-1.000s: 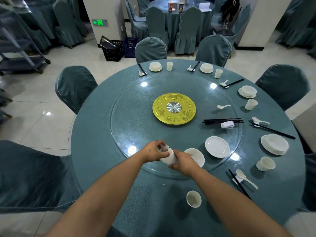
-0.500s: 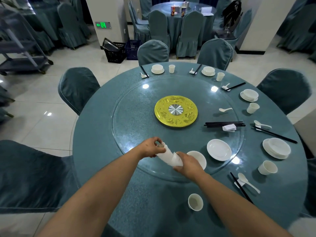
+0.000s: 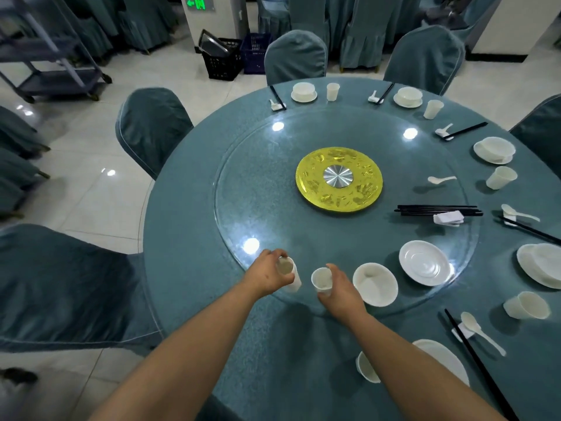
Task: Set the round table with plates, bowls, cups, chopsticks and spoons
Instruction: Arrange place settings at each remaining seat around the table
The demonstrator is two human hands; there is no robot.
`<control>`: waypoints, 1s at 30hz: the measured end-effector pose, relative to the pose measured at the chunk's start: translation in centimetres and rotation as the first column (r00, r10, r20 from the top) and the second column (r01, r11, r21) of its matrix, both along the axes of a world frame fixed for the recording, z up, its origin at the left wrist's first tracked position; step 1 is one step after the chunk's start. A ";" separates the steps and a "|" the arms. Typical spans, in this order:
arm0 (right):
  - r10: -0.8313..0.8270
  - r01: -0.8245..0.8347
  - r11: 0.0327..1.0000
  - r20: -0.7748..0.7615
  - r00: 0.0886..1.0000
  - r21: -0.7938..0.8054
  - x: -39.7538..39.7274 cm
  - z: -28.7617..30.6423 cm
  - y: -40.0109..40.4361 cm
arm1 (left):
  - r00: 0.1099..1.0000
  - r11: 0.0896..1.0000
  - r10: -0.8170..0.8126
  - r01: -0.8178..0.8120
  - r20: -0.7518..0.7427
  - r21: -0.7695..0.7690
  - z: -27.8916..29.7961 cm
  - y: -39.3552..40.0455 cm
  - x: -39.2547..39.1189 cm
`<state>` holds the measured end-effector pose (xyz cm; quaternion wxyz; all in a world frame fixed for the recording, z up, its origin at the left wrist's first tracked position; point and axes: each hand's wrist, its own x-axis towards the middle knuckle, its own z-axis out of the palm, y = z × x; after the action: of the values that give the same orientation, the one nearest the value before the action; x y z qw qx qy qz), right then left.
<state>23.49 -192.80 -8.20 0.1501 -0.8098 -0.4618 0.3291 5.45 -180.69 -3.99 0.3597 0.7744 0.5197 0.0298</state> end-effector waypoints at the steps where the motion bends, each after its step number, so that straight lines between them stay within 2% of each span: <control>1: -0.008 0.008 1.000 0.000 1.000 0.012 -0.2 -0.5 0.3 | 1.000 1.000 0.009 -0.009 -0.002 -0.004 -0.5 -0.1 -0.3; 5: -0.050 0.050 0.999 0.014 0.999 0.016 -0.5 -3.2 2.0 | 0.999 0.999 0.035 -0.034 0.001 -0.037 -2.7 0.1 -1.4; 8: 0.001 -0.001 1.000 0.028 1.000 -0.027 -0.4 -4.1 2.9 | 0.999 0.998 0.030 -0.030 0.009 -0.048 -3.0 0.6 -2.0; 10: 0.080 -0.075 0.996 0.123 0.989 -0.038 -0.9 -4.5 2.6 | 1.000 0.998 0.030 -0.029 0.005 -0.060 -3.3 0.5 -2.8; 12: 0.159 -0.170 0.985 0.267 0.950 0.018 -1.4 -4.0 1.9 | 0.999 0.996 0.046 -0.045 0.011 -0.078 -3.1 0.2 -3.3; 13: 0.195 -0.218 0.975 0.292 0.936 0.046 -1.6 -3.6 1.6 | 0.998 0.994 0.061 -0.058 0.026 -0.089 -2.8 0.1 -3.4; 15: 0.279 -0.301 0.951 0.226 0.933 0.067 -2.0 -2.3 1.3 | 0.991 0.987 0.096 -0.082 0.097 -0.139 -1.6 -0.4 -3.0; 17: 0.315 -0.321 0.945 0.081 0.945 0.061 -2.5 -0.3 1.4 | 0.977 0.974 0.121 -0.083 0.177 -0.212 0.2 -0.8 -2.4; 20: 0.238 -0.233 0.969 -0.057 0.970 0.088 -3.3 2.2 2.1 | 0.958 0.959 0.136 -0.064 0.251 -0.276 2.6 -1.0 -1.5; 23: 0.170 -0.162 0.982 -0.096 0.981 0.093 -3.7 4.4 2.4 | 0.977 0.989 0.047 -0.016 0.209 -0.146 4.5 -1.7 -0.9; 26: 0.177 -0.170 0.981 -0.064 0.982 0.094 -3.8 6.0 2.1 | 0.991 0.997 -0.076 0.075 0.109 0.007 5.6 -2.3 -1.0; 30: 0.226 -0.222 0.970 -0.027 0.974 0.101 -4.1 7.5 1.3 | 0.995 0.990 -0.098 0.098 -0.004 0.100 6.0 -3.2 -0.9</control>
<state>19.34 -191.47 -0.75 0.1600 -0.7377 -0.5629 0.3367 4.57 -183.87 2.06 0.3218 0.8161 0.4785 0.0385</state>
